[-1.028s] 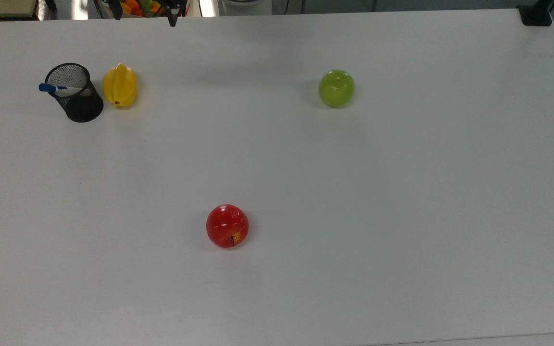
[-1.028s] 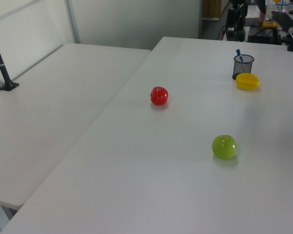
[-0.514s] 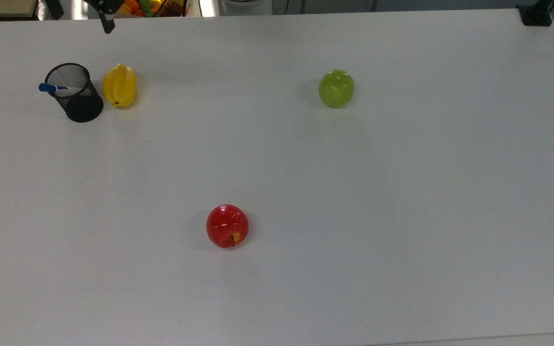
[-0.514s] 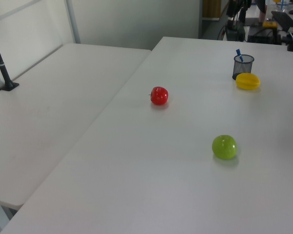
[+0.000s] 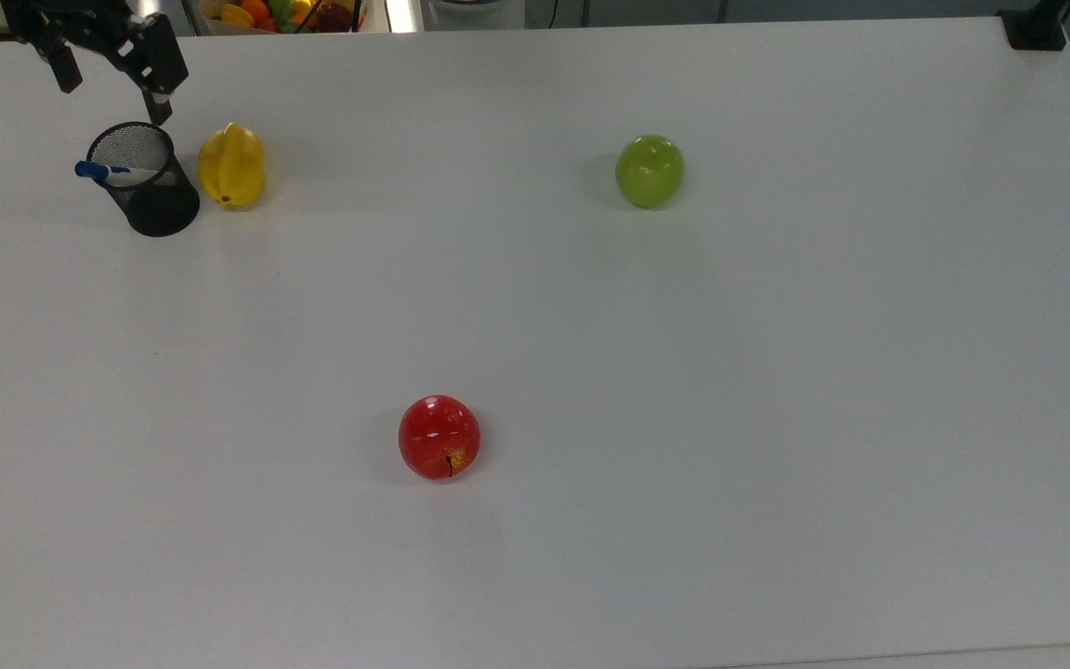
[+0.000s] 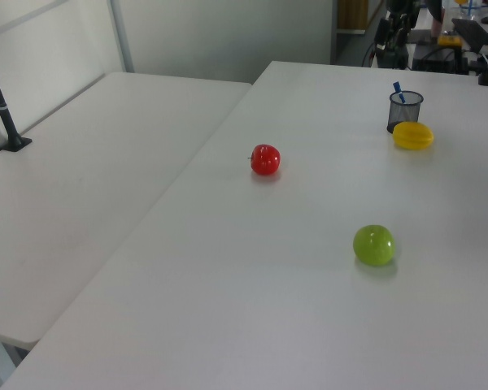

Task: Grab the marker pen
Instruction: 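Move the open gripper over the black mesh pen cup, then lower into the cup and close the gripper on the blue marker, then lift the marker out of the cup and carry it away, then lower the marker and open the gripper to drop it on the table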

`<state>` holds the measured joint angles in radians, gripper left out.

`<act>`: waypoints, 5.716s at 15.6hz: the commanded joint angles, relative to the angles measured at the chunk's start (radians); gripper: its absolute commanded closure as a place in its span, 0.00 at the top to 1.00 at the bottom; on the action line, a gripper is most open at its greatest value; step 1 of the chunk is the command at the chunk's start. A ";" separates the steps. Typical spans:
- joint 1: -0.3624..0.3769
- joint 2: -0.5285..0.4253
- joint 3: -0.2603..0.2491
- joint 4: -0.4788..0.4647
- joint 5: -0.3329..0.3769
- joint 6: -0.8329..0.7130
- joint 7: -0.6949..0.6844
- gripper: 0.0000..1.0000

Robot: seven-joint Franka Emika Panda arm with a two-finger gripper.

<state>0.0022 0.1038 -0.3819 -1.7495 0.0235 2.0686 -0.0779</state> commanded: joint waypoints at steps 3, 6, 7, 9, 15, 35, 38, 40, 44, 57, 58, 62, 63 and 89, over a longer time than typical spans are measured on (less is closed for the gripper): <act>-0.014 0.016 -0.034 -0.062 0.003 0.093 -0.025 1.00; -0.031 0.036 -0.045 -0.062 0.004 0.117 -0.031 0.96; -0.036 0.045 -0.045 -0.068 0.007 0.134 -0.031 0.94; -0.039 0.065 -0.046 -0.073 0.010 0.168 -0.033 0.94; -0.070 0.132 -0.046 -0.074 0.015 0.223 -0.040 0.87; -0.083 0.169 -0.046 -0.088 0.102 0.249 -0.042 0.13; -0.083 0.168 -0.046 -0.087 0.102 0.248 -0.042 0.11; -0.083 0.165 -0.046 -0.081 0.102 0.246 -0.042 0.11; -0.076 0.130 -0.046 -0.045 0.102 0.232 -0.039 0.11; -0.018 0.016 -0.022 0.105 0.102 -0.037 -0.034 0.12; -0.008 0.014 -0.019 0.107 0.102 -0.068 -0.031 0.12; 0.009 0.016 0.053 0.107 0.102 -0.146 0.018 0.12; 0.010 0.016 0.075 0.107 0.101 -0.165 0.023 0.12; 0.160 0.195 0.307 -0.025 -0.050 -0.237 0.121 0.15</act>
<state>0.1524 0.2945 -0.0920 -1.7513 0.0016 1.8318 -0.0094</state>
